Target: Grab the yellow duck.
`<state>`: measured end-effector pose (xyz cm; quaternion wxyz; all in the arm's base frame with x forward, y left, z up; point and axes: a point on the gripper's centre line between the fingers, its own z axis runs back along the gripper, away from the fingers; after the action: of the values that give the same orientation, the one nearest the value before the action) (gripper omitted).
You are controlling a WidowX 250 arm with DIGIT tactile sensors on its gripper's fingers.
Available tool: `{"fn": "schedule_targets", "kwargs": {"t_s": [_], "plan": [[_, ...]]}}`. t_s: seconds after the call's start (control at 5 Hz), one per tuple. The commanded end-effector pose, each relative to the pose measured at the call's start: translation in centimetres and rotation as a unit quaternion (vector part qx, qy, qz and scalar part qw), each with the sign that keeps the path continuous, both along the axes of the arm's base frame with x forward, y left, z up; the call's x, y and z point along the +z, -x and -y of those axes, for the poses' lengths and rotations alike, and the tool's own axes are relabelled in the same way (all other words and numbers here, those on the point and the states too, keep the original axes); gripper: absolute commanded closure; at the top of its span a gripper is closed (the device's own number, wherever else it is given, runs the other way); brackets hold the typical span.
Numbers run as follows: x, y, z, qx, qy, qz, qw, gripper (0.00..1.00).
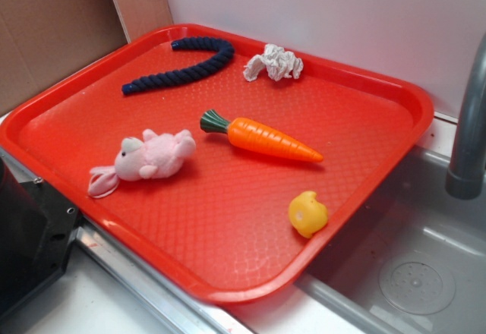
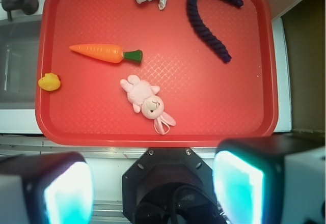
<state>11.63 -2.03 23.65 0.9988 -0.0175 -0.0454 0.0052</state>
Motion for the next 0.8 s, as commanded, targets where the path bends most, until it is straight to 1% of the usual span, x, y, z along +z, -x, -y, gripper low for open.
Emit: {"fn": "schedule_targets", "kwargs": {"t_s": [0.0,0.2,0.4,0.6], "plan": [[0.0,0.0,0.0,0.0,0.0,0.0,1.0,0.0],[-0.3,-0.6,0.8,-0.082,0.006,0.021,0.996,0.0],[-1.2,-1.7,1.9,-0.205,0.027,0.058,0.977,0.0],[-2.1,-2.4,3.1,-0.298,0.038,0.079,0.951,0.0]]}}
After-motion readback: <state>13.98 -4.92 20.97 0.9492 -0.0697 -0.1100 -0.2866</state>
